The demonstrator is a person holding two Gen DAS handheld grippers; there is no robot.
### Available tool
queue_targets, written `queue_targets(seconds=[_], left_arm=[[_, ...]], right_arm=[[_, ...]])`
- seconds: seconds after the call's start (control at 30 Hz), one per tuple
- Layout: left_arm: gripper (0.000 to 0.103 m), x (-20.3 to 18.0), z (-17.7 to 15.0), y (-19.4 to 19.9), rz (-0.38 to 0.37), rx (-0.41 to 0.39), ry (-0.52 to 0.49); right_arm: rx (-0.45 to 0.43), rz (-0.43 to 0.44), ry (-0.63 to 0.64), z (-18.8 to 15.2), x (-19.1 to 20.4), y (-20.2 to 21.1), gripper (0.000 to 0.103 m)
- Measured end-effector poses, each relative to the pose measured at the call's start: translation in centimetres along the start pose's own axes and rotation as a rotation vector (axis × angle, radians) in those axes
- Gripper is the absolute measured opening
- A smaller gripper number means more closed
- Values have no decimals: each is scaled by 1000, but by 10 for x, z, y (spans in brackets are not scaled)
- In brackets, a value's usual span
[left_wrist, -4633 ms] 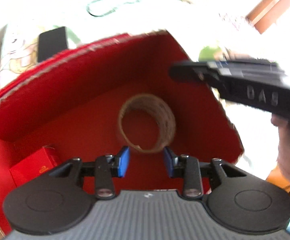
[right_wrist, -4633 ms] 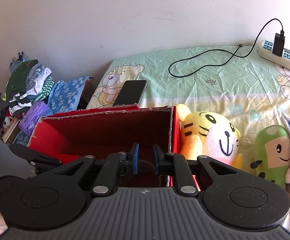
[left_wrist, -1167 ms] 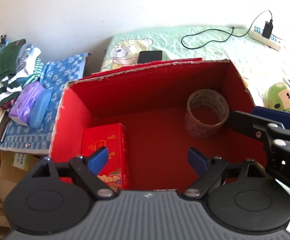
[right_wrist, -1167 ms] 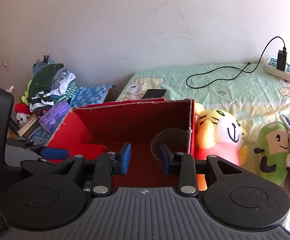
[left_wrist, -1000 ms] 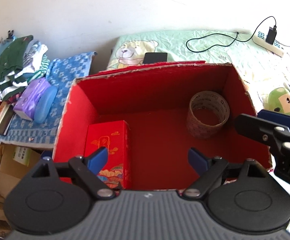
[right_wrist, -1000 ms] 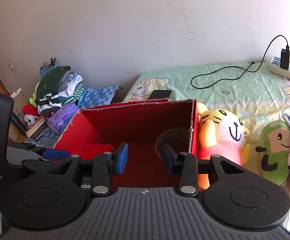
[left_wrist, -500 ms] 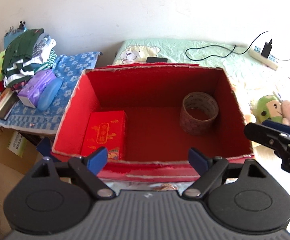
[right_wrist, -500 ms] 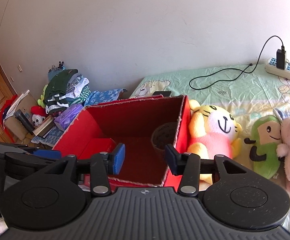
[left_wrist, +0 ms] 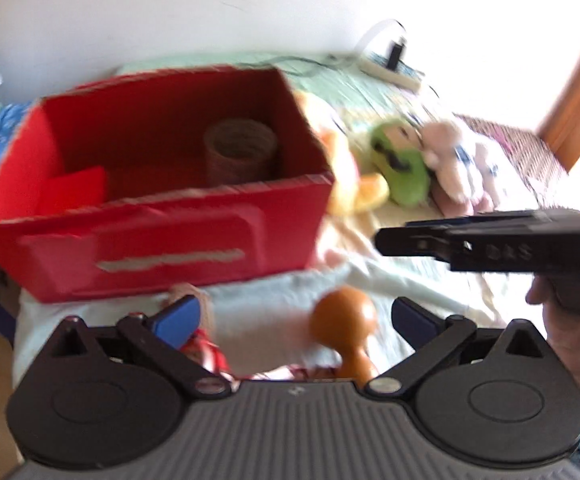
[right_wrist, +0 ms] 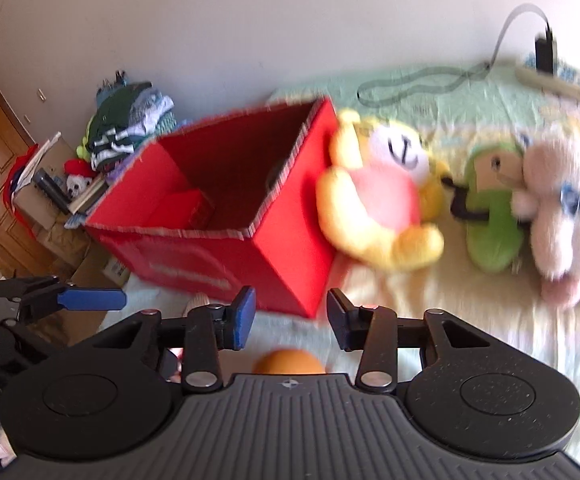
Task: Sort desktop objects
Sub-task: 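Move both grippers down to the beige strap with red ribbon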
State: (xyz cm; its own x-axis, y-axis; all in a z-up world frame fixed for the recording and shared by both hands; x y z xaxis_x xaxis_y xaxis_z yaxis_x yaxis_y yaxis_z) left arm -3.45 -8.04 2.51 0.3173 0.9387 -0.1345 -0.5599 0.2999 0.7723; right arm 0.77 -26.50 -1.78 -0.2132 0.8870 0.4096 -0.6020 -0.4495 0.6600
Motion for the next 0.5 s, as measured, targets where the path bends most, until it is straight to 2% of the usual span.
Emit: queue_targets(seconds=[0.07,0.17,0.37,0.5], left_arm=[[101,-6,-4,-10,-31,43,-13],[101,-4,-11,-20,-76,86,39],[101,9,-16,-11,-5,18,84],[99,19,-18,-12,-2,44,134]], right_arm=[[41,17,-52,-6,-8,-3,36],[76,27,-100,-12,-15,-5,34],[112,59,-119,-19,-18,-5,34],[155,74,-133,-24,-22,-12,34]])
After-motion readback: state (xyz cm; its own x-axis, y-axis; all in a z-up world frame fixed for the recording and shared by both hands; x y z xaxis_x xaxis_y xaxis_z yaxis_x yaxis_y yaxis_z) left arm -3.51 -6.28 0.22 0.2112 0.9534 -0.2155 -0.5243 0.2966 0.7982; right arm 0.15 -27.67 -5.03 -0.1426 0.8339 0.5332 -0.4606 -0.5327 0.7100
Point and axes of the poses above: each gripper's, at about its wrist camera, not at the fingertips, and y roughly against the way its jaws point, x to its left, z to its top, the point moved 1 cm from there along -y, roughly the way its jaws point, and after that the axes turned 2 degrees about -x, right-handed, at the moved point
